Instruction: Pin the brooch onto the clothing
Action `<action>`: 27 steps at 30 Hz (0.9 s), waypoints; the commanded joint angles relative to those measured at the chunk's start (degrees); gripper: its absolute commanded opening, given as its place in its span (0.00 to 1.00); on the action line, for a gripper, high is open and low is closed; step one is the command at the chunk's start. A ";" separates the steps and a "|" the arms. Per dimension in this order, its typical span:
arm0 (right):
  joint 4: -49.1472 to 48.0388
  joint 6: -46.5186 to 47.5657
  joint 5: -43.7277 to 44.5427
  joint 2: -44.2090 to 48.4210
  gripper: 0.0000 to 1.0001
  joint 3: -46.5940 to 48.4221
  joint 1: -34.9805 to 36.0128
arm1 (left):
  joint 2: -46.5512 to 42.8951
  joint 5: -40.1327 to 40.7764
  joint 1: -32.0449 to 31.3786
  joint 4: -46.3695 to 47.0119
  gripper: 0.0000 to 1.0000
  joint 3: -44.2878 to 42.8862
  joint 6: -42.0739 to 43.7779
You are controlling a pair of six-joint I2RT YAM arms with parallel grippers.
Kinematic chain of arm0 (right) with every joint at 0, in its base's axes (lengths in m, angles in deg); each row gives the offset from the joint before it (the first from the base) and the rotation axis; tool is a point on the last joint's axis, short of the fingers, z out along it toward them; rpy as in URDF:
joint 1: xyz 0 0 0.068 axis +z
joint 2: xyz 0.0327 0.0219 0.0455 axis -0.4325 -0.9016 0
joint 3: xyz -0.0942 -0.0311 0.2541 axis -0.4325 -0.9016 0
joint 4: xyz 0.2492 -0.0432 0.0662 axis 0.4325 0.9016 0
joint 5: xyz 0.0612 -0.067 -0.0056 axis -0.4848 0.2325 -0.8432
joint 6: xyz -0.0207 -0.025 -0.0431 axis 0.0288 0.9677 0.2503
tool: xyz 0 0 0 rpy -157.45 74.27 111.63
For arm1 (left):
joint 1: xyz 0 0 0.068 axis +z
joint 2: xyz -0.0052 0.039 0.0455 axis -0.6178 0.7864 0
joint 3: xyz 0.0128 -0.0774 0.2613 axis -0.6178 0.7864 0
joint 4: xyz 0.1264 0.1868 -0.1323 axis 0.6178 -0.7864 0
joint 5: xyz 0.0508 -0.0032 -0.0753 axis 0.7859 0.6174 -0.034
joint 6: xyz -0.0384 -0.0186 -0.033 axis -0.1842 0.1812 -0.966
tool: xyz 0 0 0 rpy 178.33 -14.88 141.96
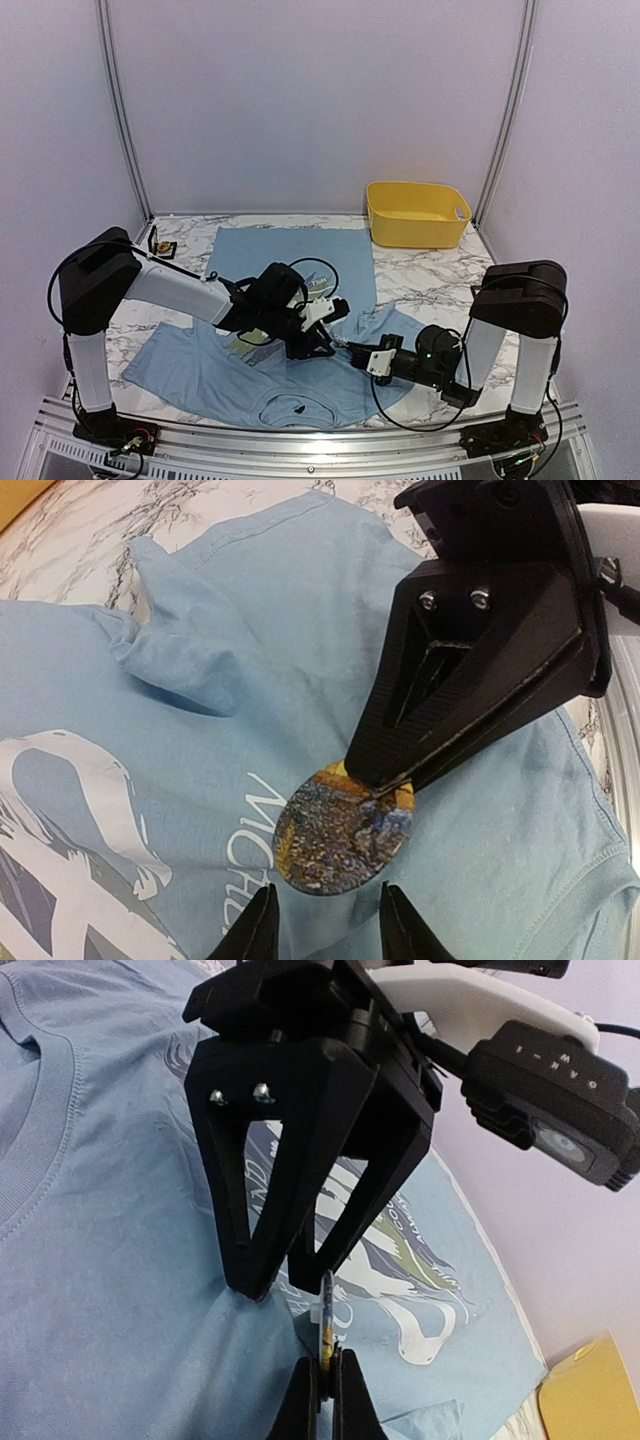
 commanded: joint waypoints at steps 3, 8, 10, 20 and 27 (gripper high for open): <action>-1.69 -0.99 -2.88 -1.21 0.00 0.94 -0.17 | 1.58 0.93 0.16 2.62 0.18 -1.11 0.21; -1.80 -1.67 -4.71 -1.60 0.00 1.53 -0.18 | 1.85 0.32 0.16 4.93 0.00 -1.43 -1.69; -2.19 -2.25 -4.96 -1.53 0.00 1.62 -0.17 | 2.01 0.13 0.16 5.54 0.00 -1.63 -2.16; -5.26 -7.63 -8.69 -1.93 0.00 2.34 0.22 | 2.56 -0.31 0.08 8.13 0.00 -1.75 -3.86; -4.50 -9.01 -10.35 -1.89 0.00 3.25 0.73 | 2.61 -0.39 0.03 9.58 0.00 -1.83 -4.50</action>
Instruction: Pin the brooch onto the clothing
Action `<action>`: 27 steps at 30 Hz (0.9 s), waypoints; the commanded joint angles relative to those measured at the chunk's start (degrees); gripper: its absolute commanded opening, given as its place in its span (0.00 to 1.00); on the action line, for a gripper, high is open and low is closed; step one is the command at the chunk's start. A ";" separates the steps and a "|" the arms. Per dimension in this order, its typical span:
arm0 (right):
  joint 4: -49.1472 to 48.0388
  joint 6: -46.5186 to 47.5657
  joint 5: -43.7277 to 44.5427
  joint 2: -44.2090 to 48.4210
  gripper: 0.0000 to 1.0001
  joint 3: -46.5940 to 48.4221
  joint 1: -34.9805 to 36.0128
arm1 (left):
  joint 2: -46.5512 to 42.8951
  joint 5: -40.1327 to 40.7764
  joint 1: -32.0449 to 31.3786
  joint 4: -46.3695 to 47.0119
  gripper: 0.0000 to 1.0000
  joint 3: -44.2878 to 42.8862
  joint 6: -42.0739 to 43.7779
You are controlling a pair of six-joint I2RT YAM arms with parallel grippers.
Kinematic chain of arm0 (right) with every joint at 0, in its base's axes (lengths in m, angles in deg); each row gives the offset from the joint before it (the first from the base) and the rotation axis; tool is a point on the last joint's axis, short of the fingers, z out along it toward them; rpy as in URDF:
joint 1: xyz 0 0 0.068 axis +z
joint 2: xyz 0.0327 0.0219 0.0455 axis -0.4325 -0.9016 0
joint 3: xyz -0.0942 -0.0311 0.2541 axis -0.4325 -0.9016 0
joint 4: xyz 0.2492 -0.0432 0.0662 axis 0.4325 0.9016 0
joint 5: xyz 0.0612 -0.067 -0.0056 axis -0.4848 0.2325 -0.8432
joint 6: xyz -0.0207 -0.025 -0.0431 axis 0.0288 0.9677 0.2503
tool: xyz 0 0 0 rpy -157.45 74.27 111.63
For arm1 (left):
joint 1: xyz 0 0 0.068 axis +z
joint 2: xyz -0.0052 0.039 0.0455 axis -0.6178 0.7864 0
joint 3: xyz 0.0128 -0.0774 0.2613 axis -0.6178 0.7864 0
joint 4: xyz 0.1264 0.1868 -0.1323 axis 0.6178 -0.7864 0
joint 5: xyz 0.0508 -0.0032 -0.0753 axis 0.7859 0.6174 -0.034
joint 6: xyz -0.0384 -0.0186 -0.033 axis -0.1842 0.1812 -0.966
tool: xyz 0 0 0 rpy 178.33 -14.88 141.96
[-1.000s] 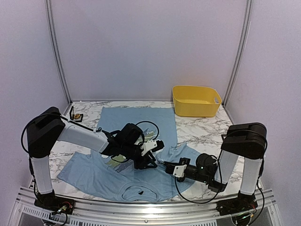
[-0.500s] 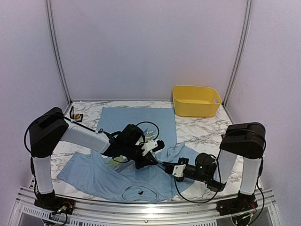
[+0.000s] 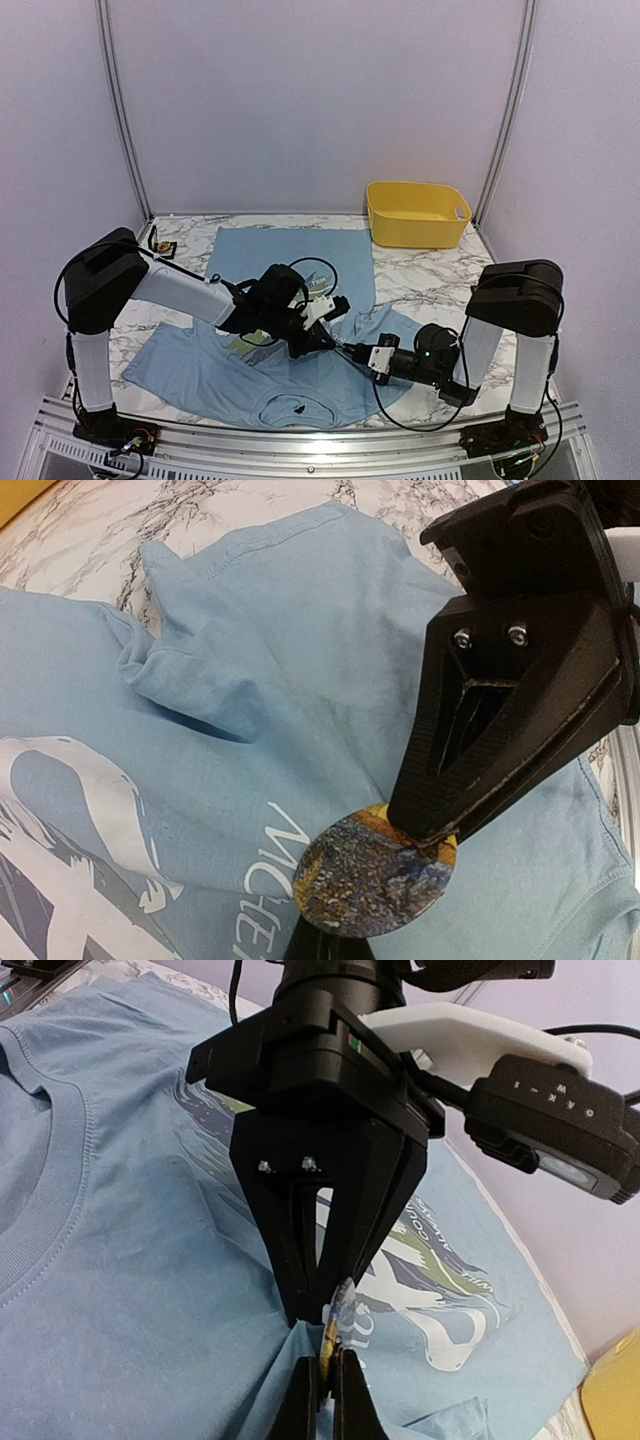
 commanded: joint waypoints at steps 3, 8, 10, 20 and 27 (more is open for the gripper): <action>-4.30 -2.89 -6.39 -0.80 0.00 2.24 1.39 | 0.72 -0.17 -0.09 6.28 0.00 -1.90 -1.36; -4.73 -3.67 -6.67 -0.43 0.00 2.25 1.38 | 0.50 0.46 -0.10 6.89 0.00 -1.19 -1.49; -4.58 -3.88 -6.11 -0.30 0.00 2.05 1.29 | -0.36 1.23 -0.10 6.94 0.06 -0.25 -1.02; -5.28 -17.12 -20.15 1.83 0.00 0.75 -6.91 | -8.14 2.12 0.08 20.67 0.55 13.21 6.14; -5.20 -18.77 -23.60 2.00 0.00 1.17 -8.01 | -8.11 -1.08 0.03 32.19 0.49 17.70 7.01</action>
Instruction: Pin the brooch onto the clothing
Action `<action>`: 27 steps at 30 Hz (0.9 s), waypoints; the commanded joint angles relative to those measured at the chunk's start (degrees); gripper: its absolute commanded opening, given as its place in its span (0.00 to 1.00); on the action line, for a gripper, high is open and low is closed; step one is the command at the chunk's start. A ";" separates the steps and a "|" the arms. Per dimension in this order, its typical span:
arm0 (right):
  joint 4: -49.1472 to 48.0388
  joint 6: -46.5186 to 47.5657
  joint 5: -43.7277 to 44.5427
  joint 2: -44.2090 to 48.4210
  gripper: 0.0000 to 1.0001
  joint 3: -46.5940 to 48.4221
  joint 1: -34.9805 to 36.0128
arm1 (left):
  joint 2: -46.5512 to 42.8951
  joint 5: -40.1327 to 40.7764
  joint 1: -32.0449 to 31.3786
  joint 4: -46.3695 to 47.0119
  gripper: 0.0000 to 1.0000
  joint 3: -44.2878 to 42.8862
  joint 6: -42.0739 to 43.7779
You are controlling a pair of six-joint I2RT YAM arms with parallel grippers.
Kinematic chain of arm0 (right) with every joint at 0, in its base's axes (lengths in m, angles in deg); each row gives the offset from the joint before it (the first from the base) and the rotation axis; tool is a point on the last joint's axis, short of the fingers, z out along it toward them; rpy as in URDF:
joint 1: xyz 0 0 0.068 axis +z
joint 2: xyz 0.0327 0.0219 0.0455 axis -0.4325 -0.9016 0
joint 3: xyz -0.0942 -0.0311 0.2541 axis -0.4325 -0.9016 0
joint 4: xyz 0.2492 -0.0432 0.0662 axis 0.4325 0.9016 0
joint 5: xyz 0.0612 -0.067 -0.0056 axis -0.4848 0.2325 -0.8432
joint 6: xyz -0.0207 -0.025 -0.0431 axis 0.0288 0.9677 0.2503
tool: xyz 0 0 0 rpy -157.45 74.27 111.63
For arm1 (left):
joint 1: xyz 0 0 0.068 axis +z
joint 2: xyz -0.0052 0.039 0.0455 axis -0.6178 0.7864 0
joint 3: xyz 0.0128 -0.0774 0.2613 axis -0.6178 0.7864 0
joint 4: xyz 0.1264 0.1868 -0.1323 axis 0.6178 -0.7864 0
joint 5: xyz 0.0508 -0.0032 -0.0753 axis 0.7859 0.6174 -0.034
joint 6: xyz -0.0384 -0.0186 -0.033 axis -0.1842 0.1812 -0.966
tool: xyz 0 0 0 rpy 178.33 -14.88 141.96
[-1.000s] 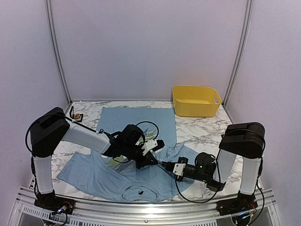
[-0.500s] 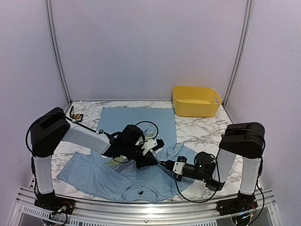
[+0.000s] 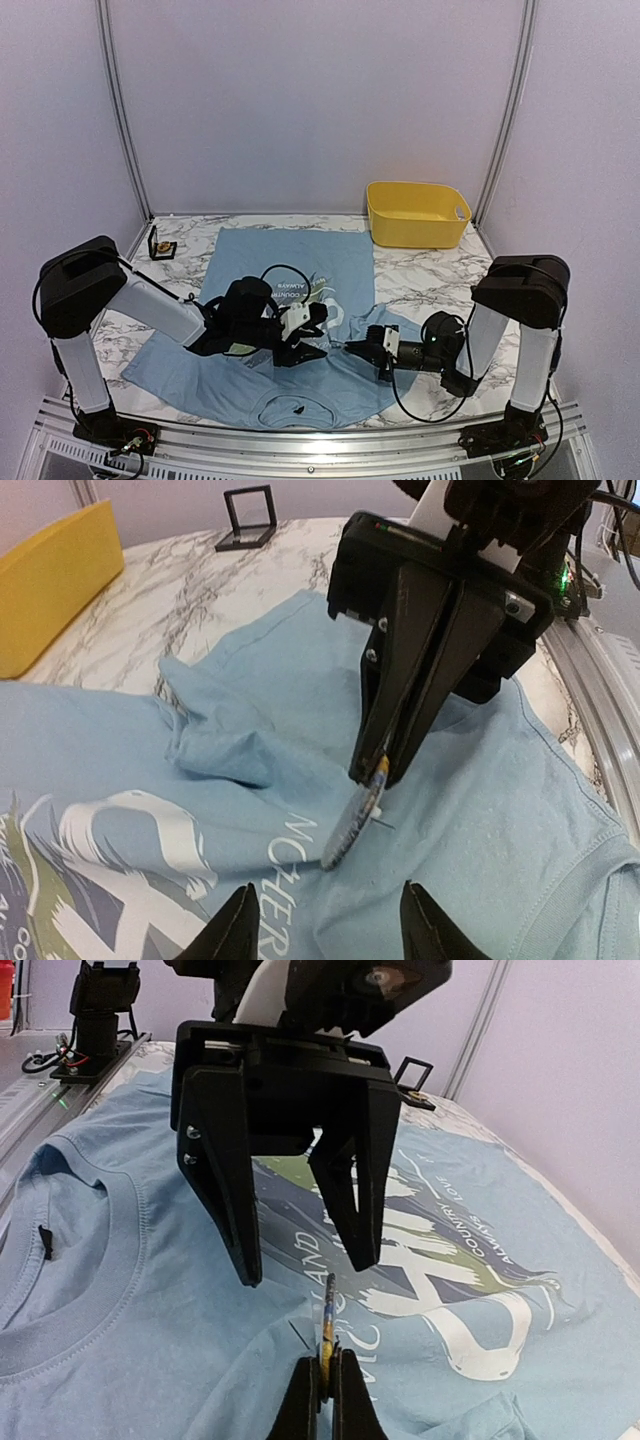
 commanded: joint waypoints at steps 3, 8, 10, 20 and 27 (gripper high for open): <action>-5.37 -4.00 -6.48 0.89 0.00 0.53 -0.66 | 0.62 -0.19 -0.10 8.80 0.42 -1.08 1.40; -5.87 -4.83 -7.08 0.86 0.00 1.18 -0.80 | 1.64 -1.20 -0.10 8.80 0.24 -1.74 1.98; -5.93 -4.94 -7.12 0.92 0.00 1.43 -0.91 | 1.80 -2.22 -0.10 8.65 0.22 -1.52 1.91; -3.78 -3.97 -7.61 1.73 0.00 1.81 -1.27 | 2.82 -5.04 -0.10 7.85 0.29 -0.70 2.11; -2.45 -3.47 -8.18 2.31 0.00 2.00 -1.33 | 3.44 -3.41 -0.10 7.57 0.07 -1.93 1.84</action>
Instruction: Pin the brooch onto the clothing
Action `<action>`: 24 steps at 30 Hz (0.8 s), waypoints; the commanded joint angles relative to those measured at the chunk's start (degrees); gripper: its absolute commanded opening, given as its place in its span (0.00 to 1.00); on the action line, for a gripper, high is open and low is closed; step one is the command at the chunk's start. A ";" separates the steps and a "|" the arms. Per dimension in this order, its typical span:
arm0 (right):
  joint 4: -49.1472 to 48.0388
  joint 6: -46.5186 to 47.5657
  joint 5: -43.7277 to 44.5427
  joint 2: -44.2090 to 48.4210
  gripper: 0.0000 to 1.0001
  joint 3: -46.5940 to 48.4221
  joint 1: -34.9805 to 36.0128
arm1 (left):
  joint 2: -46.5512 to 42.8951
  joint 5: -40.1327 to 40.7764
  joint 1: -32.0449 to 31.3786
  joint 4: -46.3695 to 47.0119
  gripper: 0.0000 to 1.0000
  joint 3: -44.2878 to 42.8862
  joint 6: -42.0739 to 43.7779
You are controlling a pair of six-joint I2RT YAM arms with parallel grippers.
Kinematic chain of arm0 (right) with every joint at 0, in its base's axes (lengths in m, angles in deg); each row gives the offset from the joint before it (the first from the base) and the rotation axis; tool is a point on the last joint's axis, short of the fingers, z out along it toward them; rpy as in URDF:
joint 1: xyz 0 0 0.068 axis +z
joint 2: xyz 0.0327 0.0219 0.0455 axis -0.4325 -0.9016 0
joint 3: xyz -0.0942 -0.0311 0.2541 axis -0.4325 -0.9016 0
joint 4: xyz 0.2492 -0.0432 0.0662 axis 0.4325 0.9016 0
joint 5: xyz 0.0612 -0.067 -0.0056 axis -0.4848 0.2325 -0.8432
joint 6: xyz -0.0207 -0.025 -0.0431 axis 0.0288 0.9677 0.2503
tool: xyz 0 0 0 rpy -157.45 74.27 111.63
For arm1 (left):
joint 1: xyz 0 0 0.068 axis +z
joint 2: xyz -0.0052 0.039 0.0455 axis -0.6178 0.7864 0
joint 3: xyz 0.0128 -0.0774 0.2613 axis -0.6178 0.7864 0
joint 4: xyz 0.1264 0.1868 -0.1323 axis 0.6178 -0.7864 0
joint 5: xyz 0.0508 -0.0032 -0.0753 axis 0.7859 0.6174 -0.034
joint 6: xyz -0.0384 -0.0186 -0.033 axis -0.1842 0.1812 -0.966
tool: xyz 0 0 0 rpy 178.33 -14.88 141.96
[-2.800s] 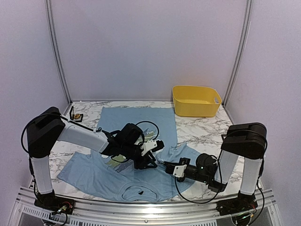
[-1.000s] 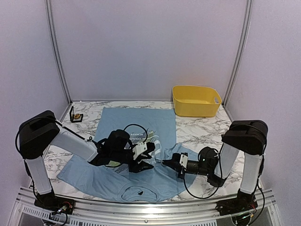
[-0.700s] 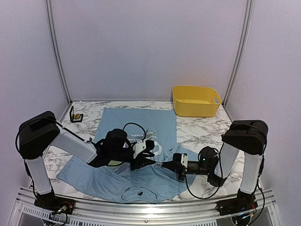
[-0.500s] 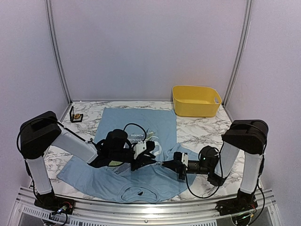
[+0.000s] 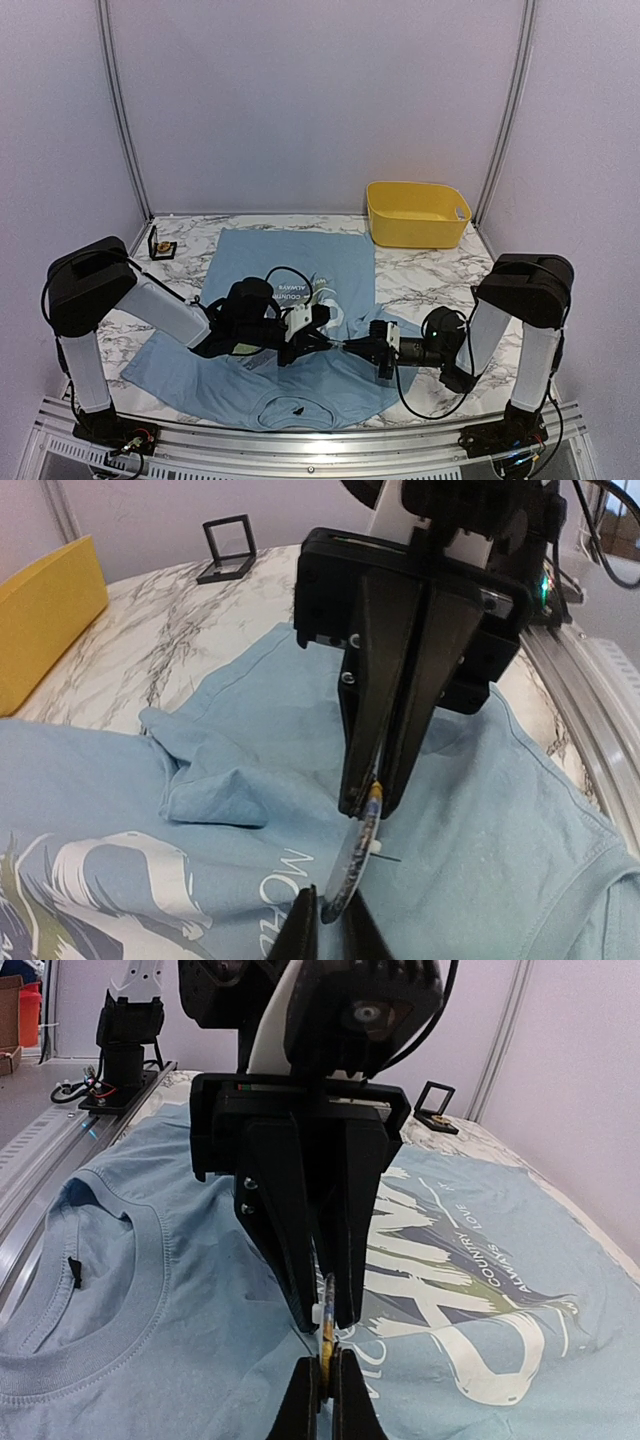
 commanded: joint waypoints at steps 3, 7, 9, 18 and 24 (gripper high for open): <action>-2.25 0.21 -1.73 1.40 0.00 0.83 -0.09 | 0.98 -0.07 0.01 1.07 0.00 -1.84 0.11; 0.28 0.98 -1.34 1.52 0.07 1.36 -0.09 | 0.54 -0.45 0.01 0.96 0.00 -1.59 -0.31; 1.89 2.22 -0.98 1.81 0.22 1.25 -0.16 | 0.10 -0.53 0.01 0.94 0.00 -1.40 -0.59; 4.19 1.69 -1.82 -0.07 0.32 4.53 -0.02 | -0.32 -1.06 0.01 0.50 0.00 -1.57 -0.26; 4.82 2.34 -1.50 -1.46 0.26 5.08 -0.04 | -0.48 -1.53 0.01 0.42 0.00 -1.68 0.05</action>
